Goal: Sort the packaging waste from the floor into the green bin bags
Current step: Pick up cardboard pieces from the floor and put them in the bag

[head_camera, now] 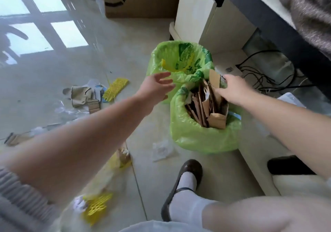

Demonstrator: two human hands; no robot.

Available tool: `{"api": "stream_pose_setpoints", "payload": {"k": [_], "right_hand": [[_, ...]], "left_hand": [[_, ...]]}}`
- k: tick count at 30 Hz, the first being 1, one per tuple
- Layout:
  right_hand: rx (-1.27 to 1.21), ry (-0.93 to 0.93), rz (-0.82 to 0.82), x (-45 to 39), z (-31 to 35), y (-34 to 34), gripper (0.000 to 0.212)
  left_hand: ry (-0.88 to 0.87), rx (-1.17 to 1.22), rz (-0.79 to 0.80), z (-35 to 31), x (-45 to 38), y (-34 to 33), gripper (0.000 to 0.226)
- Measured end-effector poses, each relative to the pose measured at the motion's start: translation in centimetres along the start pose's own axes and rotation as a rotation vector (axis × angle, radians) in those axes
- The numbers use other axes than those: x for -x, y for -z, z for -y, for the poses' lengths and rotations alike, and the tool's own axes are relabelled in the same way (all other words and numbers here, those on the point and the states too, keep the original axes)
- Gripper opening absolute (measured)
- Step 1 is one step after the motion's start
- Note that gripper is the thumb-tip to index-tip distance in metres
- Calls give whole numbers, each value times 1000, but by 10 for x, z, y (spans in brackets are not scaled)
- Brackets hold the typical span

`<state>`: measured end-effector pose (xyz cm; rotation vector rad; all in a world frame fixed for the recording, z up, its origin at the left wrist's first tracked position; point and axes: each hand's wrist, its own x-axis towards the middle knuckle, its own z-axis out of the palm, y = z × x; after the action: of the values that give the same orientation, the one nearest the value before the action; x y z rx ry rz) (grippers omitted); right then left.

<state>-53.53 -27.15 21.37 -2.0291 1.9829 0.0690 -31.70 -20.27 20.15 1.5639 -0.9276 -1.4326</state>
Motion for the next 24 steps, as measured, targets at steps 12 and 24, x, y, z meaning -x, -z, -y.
{"api": "stream_pose_setpoints", "payload": {"k": [12, 24], "right_hand": [[145, 685, 184, 65, 225, -9, 49], [55, 494, 450, -19, 346, -171, 48]], "left_hand": [[42, -254, -323, -26, 103, 271, 34], [295, -188, -429, 114, 44, 369, 31]]}}
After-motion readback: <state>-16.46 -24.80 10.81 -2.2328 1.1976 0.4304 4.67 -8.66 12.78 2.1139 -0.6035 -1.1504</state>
